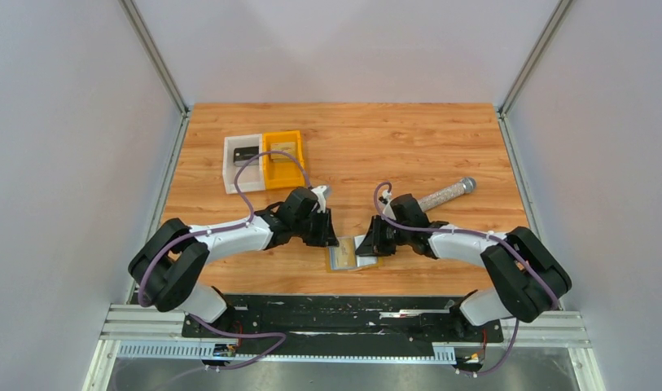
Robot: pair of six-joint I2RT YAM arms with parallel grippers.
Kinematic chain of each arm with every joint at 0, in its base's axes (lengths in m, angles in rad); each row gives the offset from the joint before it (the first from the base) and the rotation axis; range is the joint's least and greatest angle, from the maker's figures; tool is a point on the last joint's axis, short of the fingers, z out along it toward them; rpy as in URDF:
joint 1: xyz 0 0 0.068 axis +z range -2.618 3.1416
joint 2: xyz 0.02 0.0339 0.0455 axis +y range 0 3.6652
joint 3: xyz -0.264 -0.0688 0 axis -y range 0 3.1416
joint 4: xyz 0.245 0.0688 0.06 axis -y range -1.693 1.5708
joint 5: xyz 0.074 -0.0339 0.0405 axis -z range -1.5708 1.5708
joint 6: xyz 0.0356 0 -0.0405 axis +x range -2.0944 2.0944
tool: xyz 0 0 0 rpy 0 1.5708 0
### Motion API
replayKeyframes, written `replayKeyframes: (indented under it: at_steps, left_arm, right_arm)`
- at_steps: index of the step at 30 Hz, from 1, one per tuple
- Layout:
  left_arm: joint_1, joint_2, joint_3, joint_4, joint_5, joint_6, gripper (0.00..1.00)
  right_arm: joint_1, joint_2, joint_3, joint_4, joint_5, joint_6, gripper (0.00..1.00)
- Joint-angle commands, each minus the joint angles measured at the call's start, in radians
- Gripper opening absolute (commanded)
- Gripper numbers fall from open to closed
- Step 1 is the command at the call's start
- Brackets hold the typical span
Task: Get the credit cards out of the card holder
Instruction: Remove the credit card from the card holder.
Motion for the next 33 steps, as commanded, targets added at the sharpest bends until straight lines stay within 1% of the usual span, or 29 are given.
replayKeyframes:
  at_steps: [1, 9, 15, 21, 27, 33]
  left_arm:
    - [-0.001, -0.015, -0.031, 0.02, 0.009, -0.01, 0.24]
    - [0.0, 0.025, -0.044, 0.079, 0.031, -0.006, 0.2]
    - [-0.001, 0.075, -0.041, 0.083, 0.047, -0.009, 0.17]
    - [0.0, 0.086, -0.046, 0.069, 0.031, -0.005, 0.17]
    - [-0.001, 0.074, -0.05, 0.053, 0.021, -0.003, 0.17]
    - [0.0, 0.01, -0.044, 0.011, 0.014, -0.02, 0.18]
  right_arm:
    - [-0.003, 0.039, 0.049, 0.068, -0.039, -0.018, 0.14]
    - [-0.003, 0.076, 0.057, 0.066, -0.022, -0.022, 0.16]
    - [-0.003, 0.085, 0.06, 0.057, -0.005, -0.023, 0.19]
    - [-0.002, 0.091, 0.072, 0.031, 0.025, -0.032, 0.23]
    - [-0.002, 0.094, 0.075, 0.021, 0.039, -0.032, 0.25]
    - [-0.002, 0.088, 0.075, 0.025, 0.027, -0.029, 0.24]
